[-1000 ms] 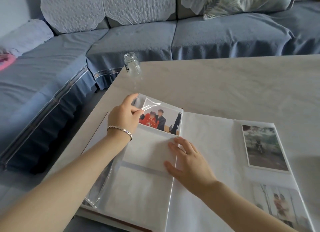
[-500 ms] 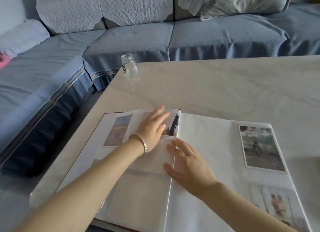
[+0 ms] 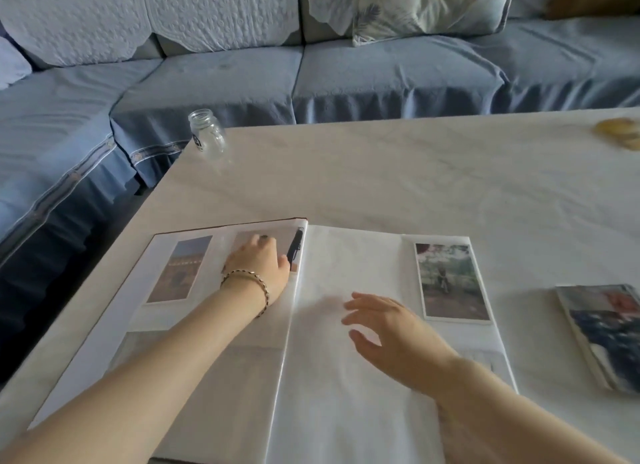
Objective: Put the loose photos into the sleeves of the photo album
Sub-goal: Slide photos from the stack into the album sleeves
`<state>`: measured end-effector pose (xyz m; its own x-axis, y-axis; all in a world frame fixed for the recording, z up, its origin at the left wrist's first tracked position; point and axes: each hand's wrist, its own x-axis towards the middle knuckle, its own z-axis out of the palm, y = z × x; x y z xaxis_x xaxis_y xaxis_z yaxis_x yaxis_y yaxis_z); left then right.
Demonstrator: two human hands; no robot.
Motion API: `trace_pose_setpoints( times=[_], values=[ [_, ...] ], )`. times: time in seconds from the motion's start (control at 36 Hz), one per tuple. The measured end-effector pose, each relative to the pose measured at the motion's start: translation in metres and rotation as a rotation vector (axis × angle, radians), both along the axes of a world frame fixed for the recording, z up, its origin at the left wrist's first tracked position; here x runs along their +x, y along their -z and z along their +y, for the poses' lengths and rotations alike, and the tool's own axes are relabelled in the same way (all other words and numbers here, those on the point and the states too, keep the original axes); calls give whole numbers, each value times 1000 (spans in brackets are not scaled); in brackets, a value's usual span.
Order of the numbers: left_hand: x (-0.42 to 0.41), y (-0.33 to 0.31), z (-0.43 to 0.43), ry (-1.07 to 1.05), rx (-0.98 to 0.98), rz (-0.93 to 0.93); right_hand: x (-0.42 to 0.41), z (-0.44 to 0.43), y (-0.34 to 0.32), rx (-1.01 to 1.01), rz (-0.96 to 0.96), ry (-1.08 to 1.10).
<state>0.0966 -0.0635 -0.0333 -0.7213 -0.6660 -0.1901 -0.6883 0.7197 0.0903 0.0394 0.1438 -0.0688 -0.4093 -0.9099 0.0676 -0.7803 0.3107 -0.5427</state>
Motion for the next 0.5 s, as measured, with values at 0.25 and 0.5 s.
trace_pose_setpoints(
  times=[0.25,0.5],
  values=[
    [-15,-6,107,392,148,189,-54,136,-12,83,140,509],
    [-23,2,142,398,213,169,-84,209,2,493,174,835]
  ],
)
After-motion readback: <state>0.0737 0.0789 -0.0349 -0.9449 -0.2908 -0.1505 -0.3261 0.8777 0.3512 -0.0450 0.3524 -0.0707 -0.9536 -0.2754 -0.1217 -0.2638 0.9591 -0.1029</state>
